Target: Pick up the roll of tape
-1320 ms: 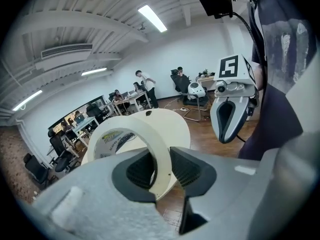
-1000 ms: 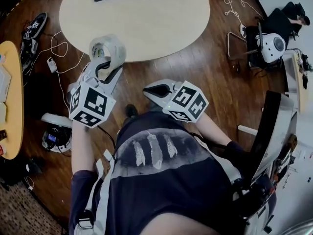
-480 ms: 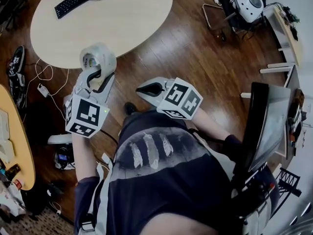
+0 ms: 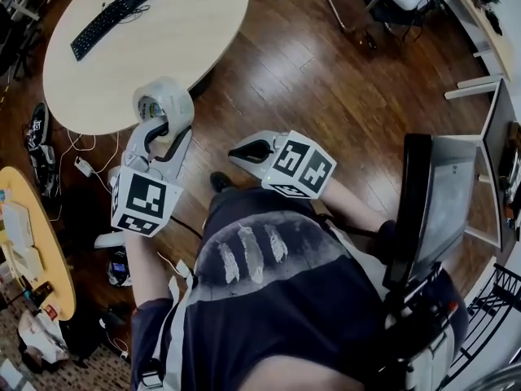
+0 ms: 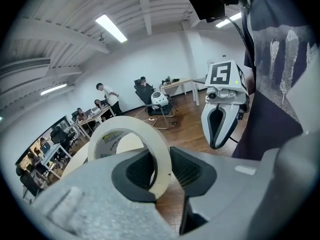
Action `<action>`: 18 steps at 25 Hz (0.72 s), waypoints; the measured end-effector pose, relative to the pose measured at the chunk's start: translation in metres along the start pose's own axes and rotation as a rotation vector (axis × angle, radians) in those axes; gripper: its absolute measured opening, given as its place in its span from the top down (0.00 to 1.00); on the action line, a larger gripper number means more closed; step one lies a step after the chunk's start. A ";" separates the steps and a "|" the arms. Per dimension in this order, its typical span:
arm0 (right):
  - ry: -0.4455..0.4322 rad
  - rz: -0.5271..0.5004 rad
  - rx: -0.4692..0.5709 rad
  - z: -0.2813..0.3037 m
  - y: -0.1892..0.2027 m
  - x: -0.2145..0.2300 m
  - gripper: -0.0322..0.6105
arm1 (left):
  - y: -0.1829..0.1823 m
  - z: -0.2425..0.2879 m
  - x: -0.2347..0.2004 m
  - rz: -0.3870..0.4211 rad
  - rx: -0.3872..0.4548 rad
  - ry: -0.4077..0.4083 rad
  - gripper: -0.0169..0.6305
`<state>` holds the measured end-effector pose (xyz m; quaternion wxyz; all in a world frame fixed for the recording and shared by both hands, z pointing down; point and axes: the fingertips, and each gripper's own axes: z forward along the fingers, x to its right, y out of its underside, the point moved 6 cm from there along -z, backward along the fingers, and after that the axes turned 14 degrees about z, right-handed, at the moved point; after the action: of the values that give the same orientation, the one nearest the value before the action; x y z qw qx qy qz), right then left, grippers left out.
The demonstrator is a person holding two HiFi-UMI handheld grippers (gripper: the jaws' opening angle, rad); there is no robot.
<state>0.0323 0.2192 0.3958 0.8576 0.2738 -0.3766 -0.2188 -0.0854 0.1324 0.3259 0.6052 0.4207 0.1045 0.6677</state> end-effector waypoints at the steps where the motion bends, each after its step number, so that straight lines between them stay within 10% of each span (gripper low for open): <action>1: -0.006 0.004 0.007 -0.007 0.005 0.003 0.94 | -0.010 0.005 0.003 0.007 0.000 0.003 0.83; 18: -0.044 -0.002 0.041 -0.071 0.032 0.050 0.94 | -0.075 0.044 0.011 0.025 -0.053 -0.033 0.83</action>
<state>0.1229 0.2358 0.4025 0.8429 0.2869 -0.3997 -0.2179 0.0005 0.1446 0.3096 0.6094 0.4170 0.0716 0.6705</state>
